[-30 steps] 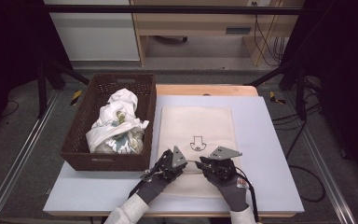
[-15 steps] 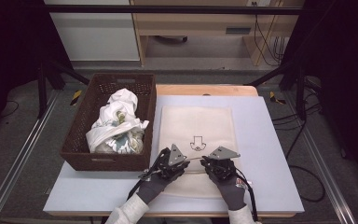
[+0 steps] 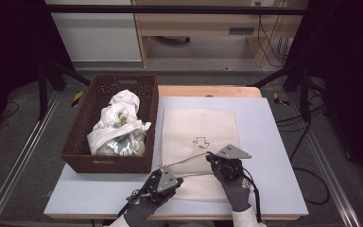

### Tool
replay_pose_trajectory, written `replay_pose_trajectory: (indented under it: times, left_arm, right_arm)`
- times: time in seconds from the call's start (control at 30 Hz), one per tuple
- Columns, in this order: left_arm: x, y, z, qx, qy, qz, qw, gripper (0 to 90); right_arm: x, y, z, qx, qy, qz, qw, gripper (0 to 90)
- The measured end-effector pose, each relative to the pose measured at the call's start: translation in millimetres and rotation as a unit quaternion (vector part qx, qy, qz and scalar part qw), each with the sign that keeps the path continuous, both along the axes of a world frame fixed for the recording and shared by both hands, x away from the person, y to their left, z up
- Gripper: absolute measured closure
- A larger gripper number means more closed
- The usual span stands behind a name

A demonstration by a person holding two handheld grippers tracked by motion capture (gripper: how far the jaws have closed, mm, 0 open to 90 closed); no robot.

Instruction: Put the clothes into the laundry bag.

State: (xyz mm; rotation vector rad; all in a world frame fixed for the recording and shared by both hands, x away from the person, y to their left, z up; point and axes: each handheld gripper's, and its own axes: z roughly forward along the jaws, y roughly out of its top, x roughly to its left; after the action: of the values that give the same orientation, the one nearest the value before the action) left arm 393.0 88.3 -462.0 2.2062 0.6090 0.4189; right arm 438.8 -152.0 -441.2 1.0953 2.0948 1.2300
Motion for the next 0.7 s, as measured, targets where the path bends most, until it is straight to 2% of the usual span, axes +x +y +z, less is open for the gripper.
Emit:
replay_pose_trajectory:
  times: [0.17,0.27,0.53,0.7]
  left_arm:
    - [0.2,-2.8,-14.6,0.010,0.014,0.004,0.9998,87.6]
    - [-1.0,-4.7,-21.0,0.019,0.013,0.006,0.9997,87.6]
    - [-1.4,-3.9,-22.0,0.012,0.014,0.011,0.9998,86.6]
    - [-1.2,-3.3,-22.1,0.010,0.014,0.010,0.9998,86.5]
  right_arm:
    - [-0.3,0.8,9.7,0.005,-0.020,-0.004,0.9998,86.3]
    - [0.9,3.6,15.6,0.007,-0.033,-0.004,0.9994,86.3]
    - [-1.3,5.1,28.9,0.022,-0.074,-0.013,0.9969,86.3]
    - [-1.7,4.7,30.5,0.028,-0.076,-0.014,0.9966,86.3]
